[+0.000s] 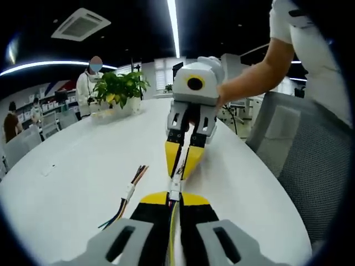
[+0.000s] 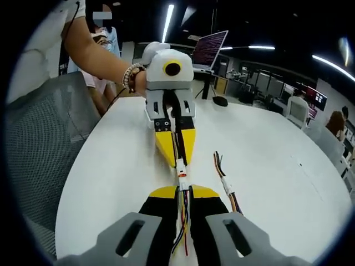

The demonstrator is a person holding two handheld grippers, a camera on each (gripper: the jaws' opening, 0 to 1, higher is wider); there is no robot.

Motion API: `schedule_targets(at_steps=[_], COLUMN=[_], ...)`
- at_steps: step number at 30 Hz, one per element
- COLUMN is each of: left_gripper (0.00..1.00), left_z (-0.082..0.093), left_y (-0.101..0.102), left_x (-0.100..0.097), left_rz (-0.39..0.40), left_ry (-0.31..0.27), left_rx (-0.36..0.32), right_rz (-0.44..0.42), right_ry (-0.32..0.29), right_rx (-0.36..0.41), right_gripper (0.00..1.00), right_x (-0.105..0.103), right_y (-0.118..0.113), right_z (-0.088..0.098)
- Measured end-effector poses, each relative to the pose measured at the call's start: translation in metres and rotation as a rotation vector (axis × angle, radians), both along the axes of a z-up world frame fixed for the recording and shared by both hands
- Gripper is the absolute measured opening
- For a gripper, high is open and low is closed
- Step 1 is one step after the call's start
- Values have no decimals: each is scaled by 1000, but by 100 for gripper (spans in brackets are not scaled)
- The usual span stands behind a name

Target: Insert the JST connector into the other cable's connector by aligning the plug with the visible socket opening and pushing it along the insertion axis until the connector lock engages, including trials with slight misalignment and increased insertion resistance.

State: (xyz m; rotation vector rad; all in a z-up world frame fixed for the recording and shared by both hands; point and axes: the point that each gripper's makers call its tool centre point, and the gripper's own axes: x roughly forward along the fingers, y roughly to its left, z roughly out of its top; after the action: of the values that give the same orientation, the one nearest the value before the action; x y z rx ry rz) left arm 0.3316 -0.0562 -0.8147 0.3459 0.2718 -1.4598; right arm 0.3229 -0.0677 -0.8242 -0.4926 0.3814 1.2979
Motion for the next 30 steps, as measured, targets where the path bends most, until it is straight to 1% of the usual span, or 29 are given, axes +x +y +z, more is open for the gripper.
schedule_targets(at_steps=[12,30], left_gripper=[0,0], left_z=[-4,-5], left_y=[1,2], left_x=[-1,-1], left_rz=[-4,-2], left_ry=[5,12], left_rx=[15,19], right_rz=[9,30], right_ry=[-7,-17], right_rx=[-7,-35], right_gripper=[4,4], right_x=[1,1], right_y=[2,3], right_z=[-1,-4])
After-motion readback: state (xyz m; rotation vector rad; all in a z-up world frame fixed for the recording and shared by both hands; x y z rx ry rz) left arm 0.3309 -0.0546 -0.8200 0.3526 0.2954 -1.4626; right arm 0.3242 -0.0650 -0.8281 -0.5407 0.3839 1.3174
